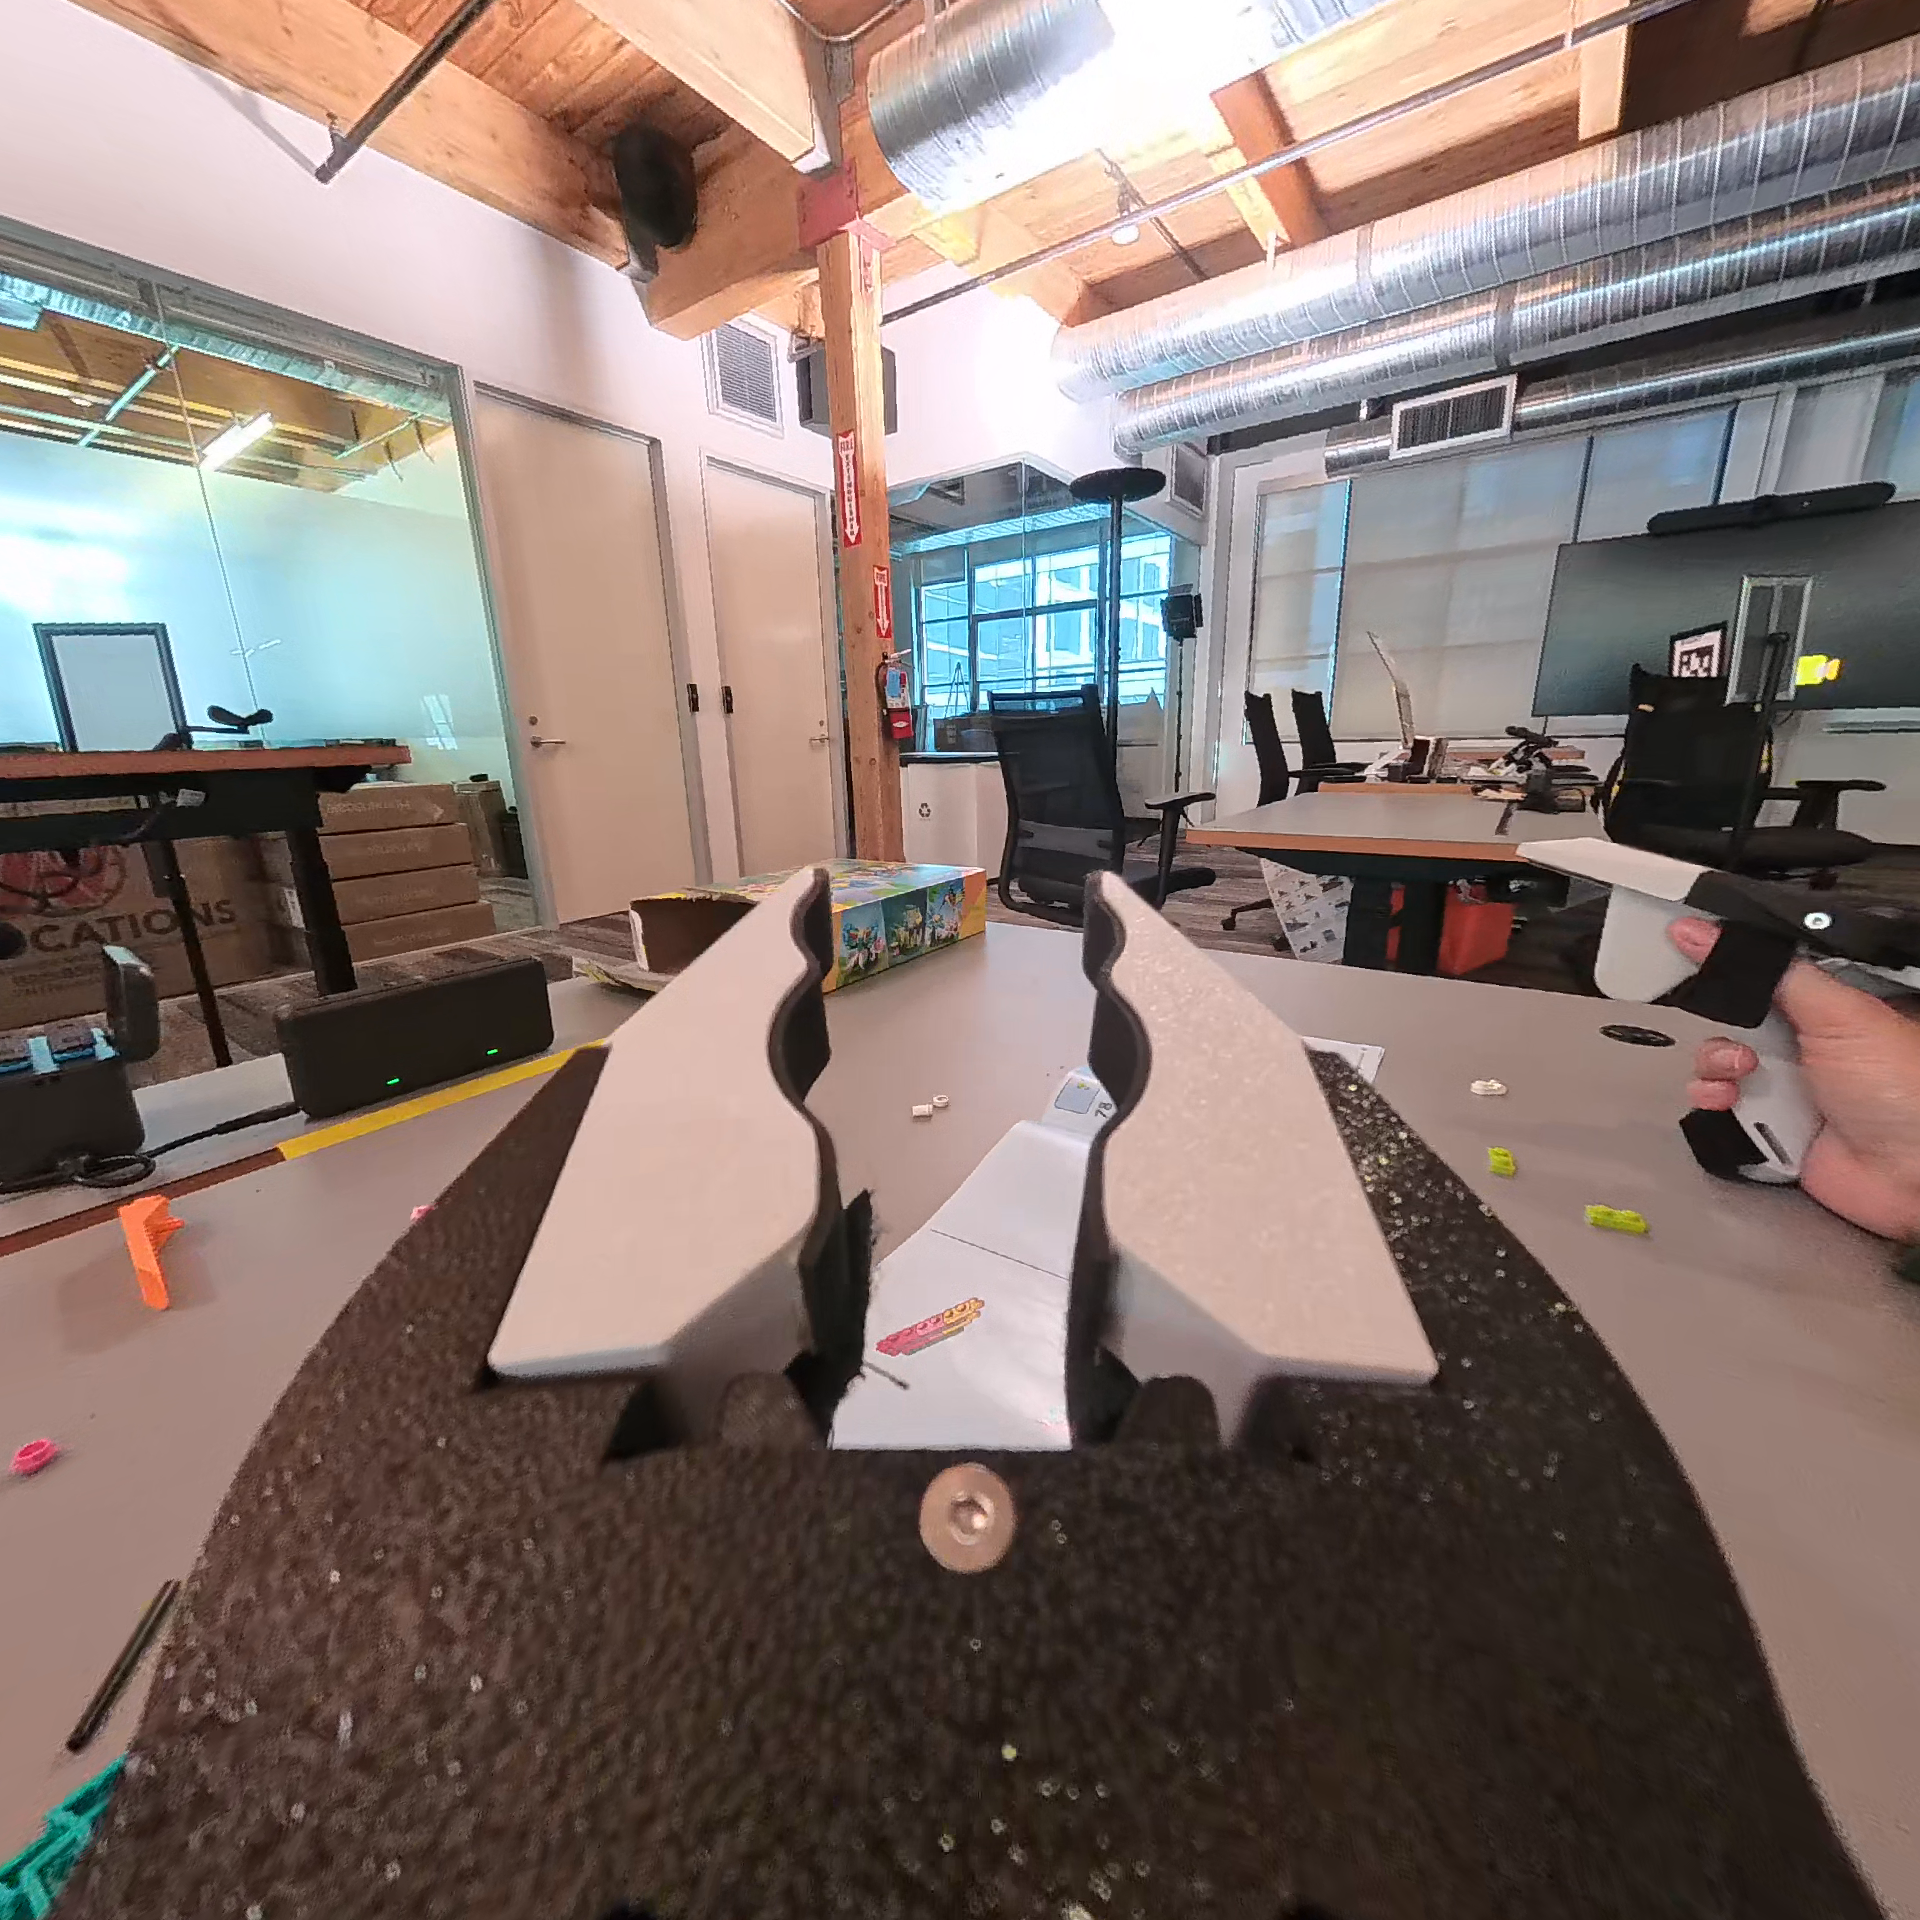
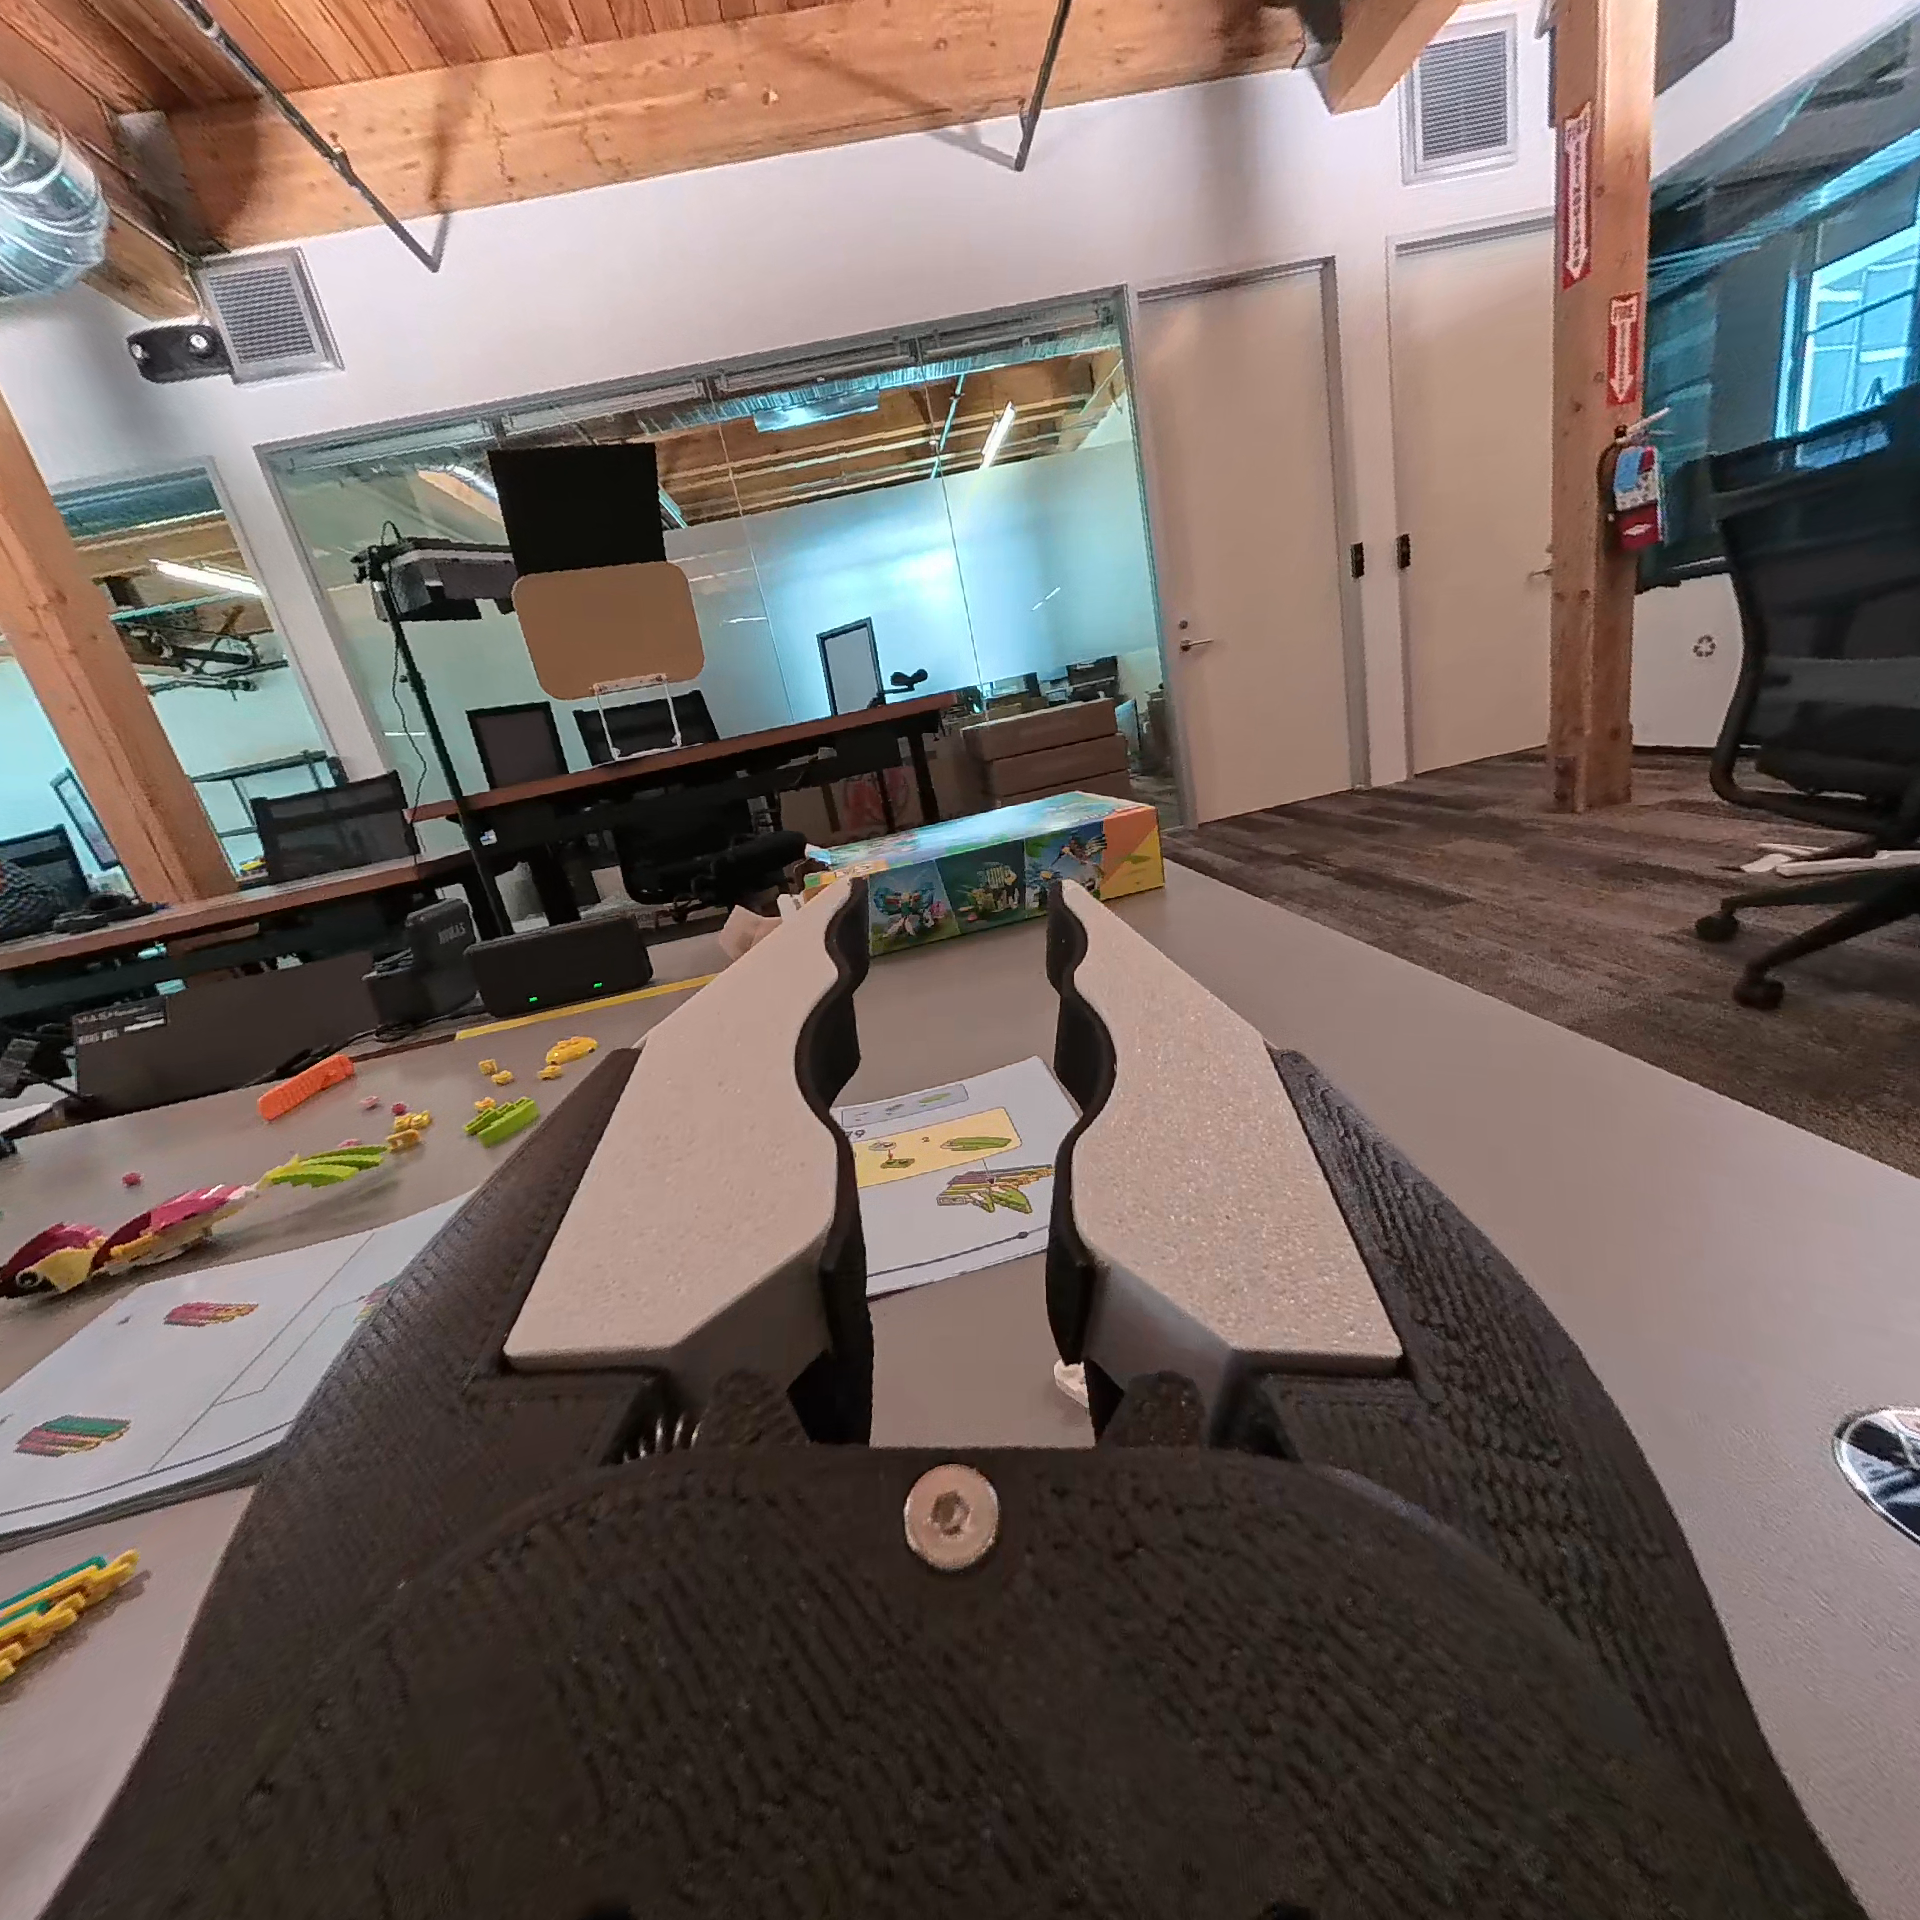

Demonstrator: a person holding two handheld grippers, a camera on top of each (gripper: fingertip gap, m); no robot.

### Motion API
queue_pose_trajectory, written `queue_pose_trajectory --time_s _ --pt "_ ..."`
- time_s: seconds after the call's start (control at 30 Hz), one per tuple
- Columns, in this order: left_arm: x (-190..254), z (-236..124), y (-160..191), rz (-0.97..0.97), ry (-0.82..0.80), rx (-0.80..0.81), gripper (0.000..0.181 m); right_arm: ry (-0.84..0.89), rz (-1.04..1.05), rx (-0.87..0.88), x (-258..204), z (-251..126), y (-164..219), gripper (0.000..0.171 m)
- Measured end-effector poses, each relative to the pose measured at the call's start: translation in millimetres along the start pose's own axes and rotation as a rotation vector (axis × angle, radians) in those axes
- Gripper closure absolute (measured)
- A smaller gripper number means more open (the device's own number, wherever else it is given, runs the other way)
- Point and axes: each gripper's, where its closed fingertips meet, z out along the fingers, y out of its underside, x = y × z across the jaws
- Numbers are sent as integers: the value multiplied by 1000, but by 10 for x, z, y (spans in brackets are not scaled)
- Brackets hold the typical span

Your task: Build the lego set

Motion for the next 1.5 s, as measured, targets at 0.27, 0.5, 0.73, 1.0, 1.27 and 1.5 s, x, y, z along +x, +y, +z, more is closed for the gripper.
queue_pose_trajectory --time_s 0.27,0.5,0.73,1.0,1.27,1.5 --pt "24 1 -6 19 4 0 136 -7 4 -5 -10 7 9 139" --pt "16 5 9 23 3 -7 136 -11 -12 -11 -26 10 15 139" --pt "19 9 24 26 5 -15 136 -35 -36 -22 -81 23 28 139" --pt "29 20 58 17 15 -30 136 -82 -84 -48 -200 45 70 139" --pt "40 25 77 12 23 -39 137 -90 -68 -50 -203 51 75 140" --pt "57 33 96 15 31 -49 138 -89 -61 -59 -196 54 76 141"
